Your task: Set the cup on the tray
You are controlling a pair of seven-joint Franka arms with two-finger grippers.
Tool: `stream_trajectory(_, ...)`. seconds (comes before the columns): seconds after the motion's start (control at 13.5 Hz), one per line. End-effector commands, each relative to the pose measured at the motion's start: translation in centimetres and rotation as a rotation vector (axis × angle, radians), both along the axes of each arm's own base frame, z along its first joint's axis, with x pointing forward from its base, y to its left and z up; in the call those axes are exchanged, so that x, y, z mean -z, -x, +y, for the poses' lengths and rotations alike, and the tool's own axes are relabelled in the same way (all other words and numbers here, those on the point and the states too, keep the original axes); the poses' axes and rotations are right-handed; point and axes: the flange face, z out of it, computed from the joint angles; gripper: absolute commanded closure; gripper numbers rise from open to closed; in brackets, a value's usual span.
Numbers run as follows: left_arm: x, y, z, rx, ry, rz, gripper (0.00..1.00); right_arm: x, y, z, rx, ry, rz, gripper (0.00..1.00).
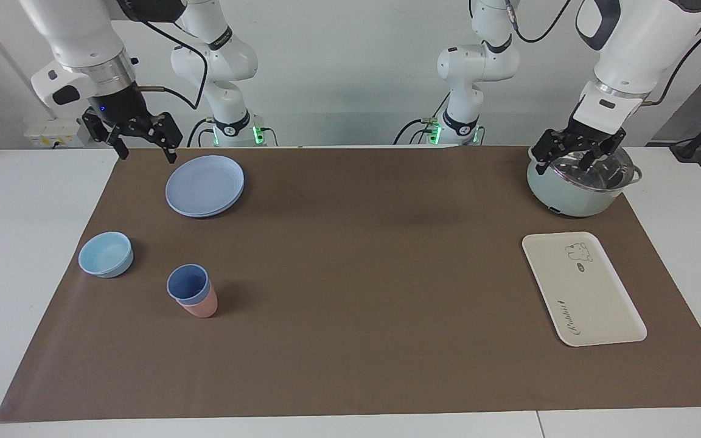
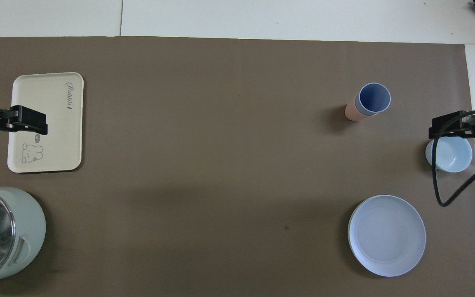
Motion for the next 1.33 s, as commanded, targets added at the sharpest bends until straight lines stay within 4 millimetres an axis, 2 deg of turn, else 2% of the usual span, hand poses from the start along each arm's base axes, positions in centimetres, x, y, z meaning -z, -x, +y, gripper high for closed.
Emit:
stream_trajectory(0.0, -0.4, 0.4, 0.1, 0.002, 0.01, -0.005, 0.0, 0.1, 0.5, 0.1, -0.014, 0.001, -0.006, 0.0)
stream_trajectory(0.52, -0.4, 0.4, -0.1, 0.009, 0.01, -0.006, 0.0, 0.5, 0.7, -0.1, -0.031, 0.0, -0.001, 0.0)
stream_trajectory(0.67, -0.4, 0.3, 0.0, 0.006, 0.01, -0.009, 0.0, 1.0, 0.6, -0.8, -0.163, -0.014, -0.014, 0.0)
stream_trajectory(0.81, -0.4, 0.3, 0.0, 0.006, 0.01, -0.011, 0.0, 2.2, 0.5, -3.5, -0.296, -0.065, -0.086, 0.0)
stream_trajectory(0.96, -0.4, 0.3, 0.0, 0.006, 0.01, -0.011, 0.0, 3.3, 1.0, -5.0, -0.441, -0.062, -0.127, 0.0)
stream_trajectory(1.11, -0.5, 0.3, -0.3, 0.012, 0.01, -0.012, 0.0, 5.2, 0.9, -6.9, -0.539, -0.052, -0.175, 0.0)
stream_trajectory(1.26, -0.6, 0.2, -0.6, 0.016, 0.011, -0.026, 0.0, 7.5, 0.3, -9.0, -0.672, -0.101, -0.303, 0.0)
